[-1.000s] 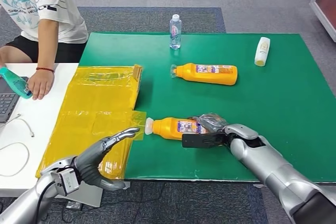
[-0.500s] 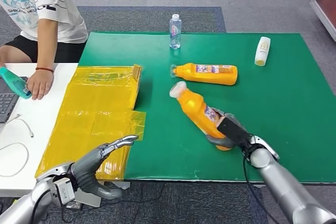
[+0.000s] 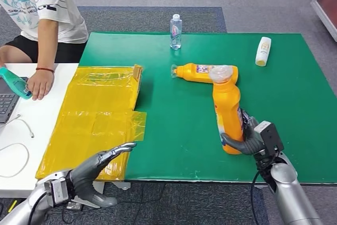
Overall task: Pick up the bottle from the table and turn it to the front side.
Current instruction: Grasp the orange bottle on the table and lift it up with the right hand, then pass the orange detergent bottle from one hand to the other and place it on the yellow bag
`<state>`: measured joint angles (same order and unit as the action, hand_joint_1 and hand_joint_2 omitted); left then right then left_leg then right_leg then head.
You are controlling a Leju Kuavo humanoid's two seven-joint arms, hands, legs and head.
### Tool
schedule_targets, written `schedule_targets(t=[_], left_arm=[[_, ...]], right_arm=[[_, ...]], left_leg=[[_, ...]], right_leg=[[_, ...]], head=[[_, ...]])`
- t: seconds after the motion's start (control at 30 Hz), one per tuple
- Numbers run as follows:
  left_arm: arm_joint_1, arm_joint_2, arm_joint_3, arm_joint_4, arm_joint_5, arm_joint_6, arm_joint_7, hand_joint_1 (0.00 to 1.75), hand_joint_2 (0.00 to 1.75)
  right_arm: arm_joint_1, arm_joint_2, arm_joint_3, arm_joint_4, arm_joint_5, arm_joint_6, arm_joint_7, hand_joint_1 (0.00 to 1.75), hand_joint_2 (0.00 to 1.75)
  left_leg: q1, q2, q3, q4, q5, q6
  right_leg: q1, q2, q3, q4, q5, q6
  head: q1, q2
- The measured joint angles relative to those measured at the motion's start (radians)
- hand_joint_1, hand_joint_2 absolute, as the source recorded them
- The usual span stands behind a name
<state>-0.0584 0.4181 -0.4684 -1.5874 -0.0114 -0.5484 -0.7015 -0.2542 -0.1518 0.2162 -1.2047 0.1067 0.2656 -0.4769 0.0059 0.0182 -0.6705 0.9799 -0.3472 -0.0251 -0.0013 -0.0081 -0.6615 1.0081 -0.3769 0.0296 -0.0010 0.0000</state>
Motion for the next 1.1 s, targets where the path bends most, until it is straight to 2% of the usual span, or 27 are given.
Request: schedule_targets(t=[0.13,0.23,0.43,0.73,1.1], left_arm=[[-0.066,-0.080,0.113,0.244,0.122,-0.149,0.001,0.00,1.75],[-0.131,-0.138,0.192,0.416,0.156,-0.255,0.001,0.00,1.75],[-0.229,-0.196,0.265,0.610,0.100,-0.292,0.000,0.00,1.75],[-0.281,-0.215,0.263,0.654,0.041,-0.312,0.000,0.00,1.75],[-0.377,-0.183,0.145,0.600,0.063,-0.455,0.000,0.00,1.75]], right_arm=[[0.022,0.026,-0.009,-0.064,0.033,0.017,-0.025,1.75,1.75],[0.033,0.046,-0.001,-0.101,0.073,0.011,-0.041,1.75,1.75],[0.034,0.078,0.041,-0.140,0.169,-0.049,-0.073,1.75,1.75],[0.033,0.101,0.125,-0.149,0.251,-0.099,-0.086,1.75,1.75],[-0.035,0.139,0.279,-0.072,0.313,-0.115,-0.100,1.75,1.75]], left_leg=[[0.000,0.000,0.000,0.000,0.001,-0.001],[0.000,0.000,0.000,0.000,0.002,-0.001],[0.000,0.000,0.000,0.000,0.002,-0.001],[0.000,0.000,0.000,0.000,0.002,-0.002],[0.000,0.000,0.000,0.000,0.004,-0.002]], right_leg=[[0.000,0.000,0.000,0.001,0.000,-0.001],[0.001,0.000,0.000,0.001,0.001,-0.001],[0.000,0.000,0.000,0.001,0.001,-0.001],[0.001,0.000,-0.001,0.001,0.001,-0.001],[0.001,0.000,-0.001,0.002,0.001,-0.002]], head=[[0.000,0.000],[0.000,0.000],[0.000,0.000],[0.000,0.000],[0.000,0.000]])
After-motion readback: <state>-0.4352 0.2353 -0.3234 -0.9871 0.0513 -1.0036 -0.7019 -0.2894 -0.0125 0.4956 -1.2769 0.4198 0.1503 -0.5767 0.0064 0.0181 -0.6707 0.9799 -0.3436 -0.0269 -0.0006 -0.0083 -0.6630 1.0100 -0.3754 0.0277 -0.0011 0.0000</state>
